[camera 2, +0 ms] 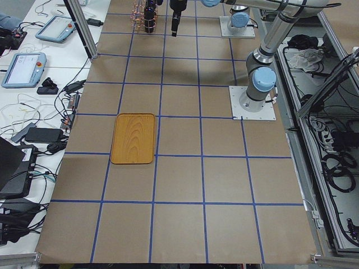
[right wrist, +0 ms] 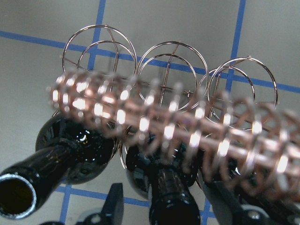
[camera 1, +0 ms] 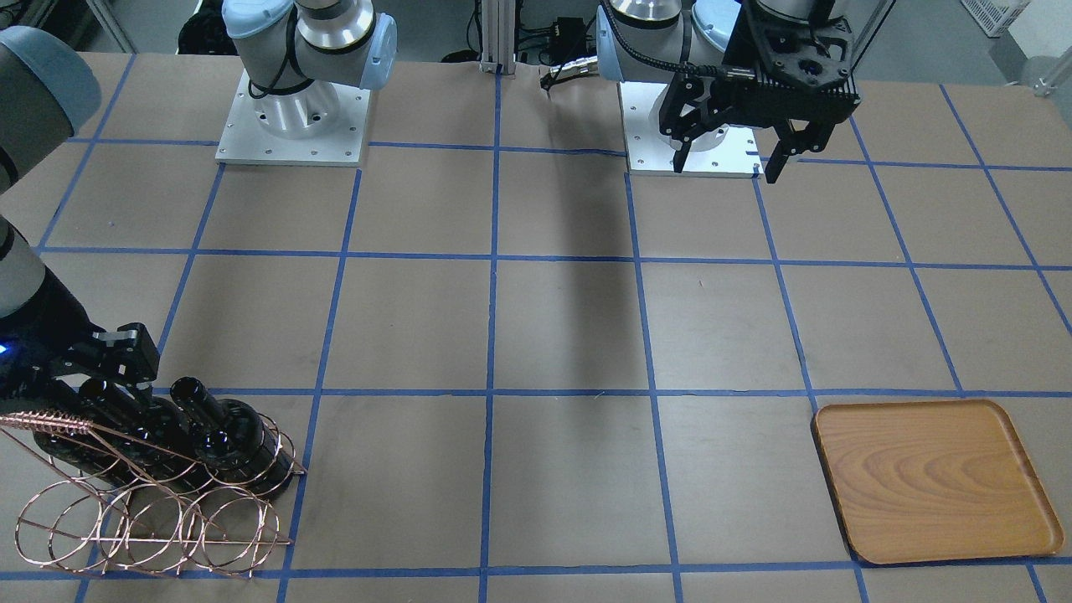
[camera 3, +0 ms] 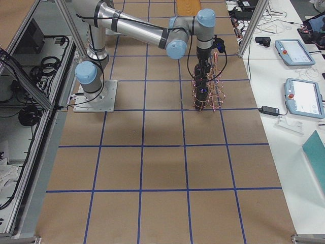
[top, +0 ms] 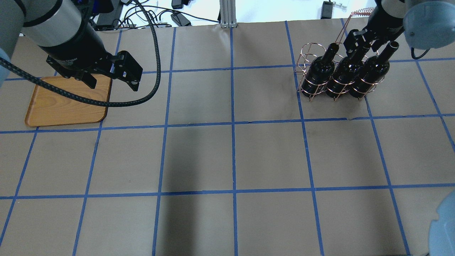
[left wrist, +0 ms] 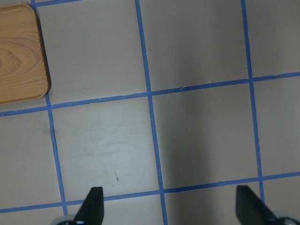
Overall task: Take wine from basket and place on tray
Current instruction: 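Lower the right gripper onto the neck of the nearest dark wine bottle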
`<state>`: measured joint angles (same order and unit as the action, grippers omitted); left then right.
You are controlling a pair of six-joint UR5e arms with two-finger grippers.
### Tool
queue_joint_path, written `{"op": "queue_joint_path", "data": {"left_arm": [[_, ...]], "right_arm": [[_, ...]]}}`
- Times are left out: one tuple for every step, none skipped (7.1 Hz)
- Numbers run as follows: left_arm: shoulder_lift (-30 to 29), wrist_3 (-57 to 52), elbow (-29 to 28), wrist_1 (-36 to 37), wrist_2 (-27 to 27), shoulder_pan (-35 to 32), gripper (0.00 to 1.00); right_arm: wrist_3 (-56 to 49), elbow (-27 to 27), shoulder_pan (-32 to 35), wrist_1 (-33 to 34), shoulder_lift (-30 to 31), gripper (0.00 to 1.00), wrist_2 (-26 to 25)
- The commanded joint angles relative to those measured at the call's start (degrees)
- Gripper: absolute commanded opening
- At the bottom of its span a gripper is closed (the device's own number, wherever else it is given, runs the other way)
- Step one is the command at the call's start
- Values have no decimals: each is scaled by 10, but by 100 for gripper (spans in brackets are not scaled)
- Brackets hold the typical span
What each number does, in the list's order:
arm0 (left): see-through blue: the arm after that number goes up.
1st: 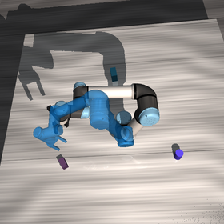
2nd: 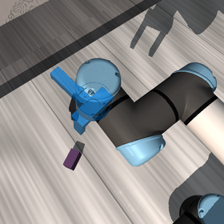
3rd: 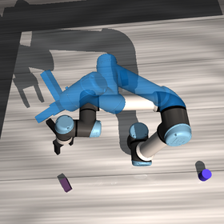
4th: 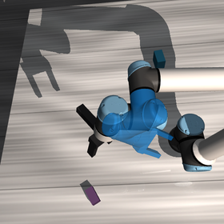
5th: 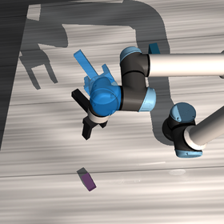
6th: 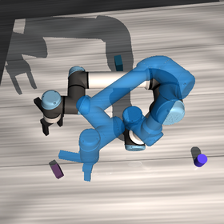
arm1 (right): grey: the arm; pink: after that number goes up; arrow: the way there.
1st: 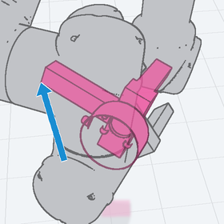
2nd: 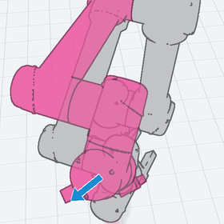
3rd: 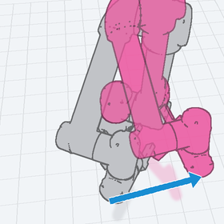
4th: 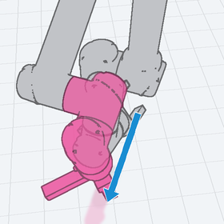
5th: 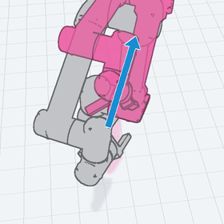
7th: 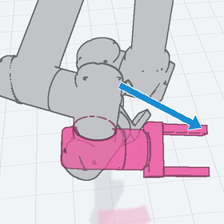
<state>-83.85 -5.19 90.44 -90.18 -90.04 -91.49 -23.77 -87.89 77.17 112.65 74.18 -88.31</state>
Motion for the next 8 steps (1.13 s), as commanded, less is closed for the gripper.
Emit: {"op": "queue_joint_path", "data": {"left_arm": [[0, 0, 0, 0, 0, 0, 100], [0, 0, 0, 0, 0, 0, 100], [0, 0, 0, 0, 0, 0, 100], [0, 0, 0, 0, 0, 0, 100], [0, 0, 0, 0, 0, 0, 100], [0, -1, 0, 0, -1, 0, 100], [0, 0, 0, 0, 0, 0, 100], [0, -1, 0, 0, 0, 0, 100]], "right_arm": [[0, 1, 0, 0, -2, 58, -3], [0, 1, 0, 1, -3, 58, -3], [0, 3, 0, 0, -4, 58, -3], [0, 3, 0, 1, -4, 58, -3], [1, 3, 0, 8, -4, 58, -1], [9, 3, 0, 8, -4, 49, 3], [9, 3, 0, 8, -4, 40, 3], [10, 3, 0, 8, -4, 27, 3]]}}
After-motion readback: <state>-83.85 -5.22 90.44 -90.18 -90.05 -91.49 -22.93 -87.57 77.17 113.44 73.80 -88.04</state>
